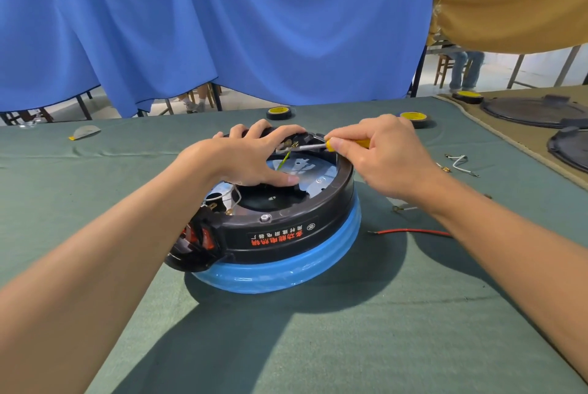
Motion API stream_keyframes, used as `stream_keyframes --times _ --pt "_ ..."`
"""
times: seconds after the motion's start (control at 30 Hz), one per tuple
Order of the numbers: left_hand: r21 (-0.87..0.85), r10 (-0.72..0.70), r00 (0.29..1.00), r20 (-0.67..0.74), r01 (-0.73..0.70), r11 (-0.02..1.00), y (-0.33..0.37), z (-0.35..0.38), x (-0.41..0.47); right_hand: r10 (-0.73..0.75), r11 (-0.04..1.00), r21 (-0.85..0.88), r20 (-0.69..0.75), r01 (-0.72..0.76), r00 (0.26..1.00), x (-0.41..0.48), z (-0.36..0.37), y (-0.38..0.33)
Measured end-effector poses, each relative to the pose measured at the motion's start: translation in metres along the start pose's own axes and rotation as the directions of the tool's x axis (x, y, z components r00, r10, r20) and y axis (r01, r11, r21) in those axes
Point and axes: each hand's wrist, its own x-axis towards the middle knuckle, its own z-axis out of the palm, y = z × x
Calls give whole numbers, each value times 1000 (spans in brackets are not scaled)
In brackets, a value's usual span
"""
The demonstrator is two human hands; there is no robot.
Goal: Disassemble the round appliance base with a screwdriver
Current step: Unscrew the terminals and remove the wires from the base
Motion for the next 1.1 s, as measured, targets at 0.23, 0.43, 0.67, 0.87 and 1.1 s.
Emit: stream_keyframes --times 0.23,0.43,0.67,0.87,1.1 --pt "-5 -4 1000 -5 4 1000 -1 1 0 -16 1000 2 -56 16 998 -6 -2 -2" --pt "-15 6 1000 -10 -7 1000 -2 2 0 -14 999 -52 -124 8 992 -9 -8 0" --pt "-18 7 1000 -14 -7 1000 -1 1 0 -46 995 -94 -129 34 991 -14 -3 3" --pt "-4 0 1000 9 0 1000 1 0 0 31 999 -5 -45 -32 998 -5 -7 6" --pt "-5 -3 1000 15 3 1000 2 -1 0 226 958 169 49 -231 973 2 -10 15"
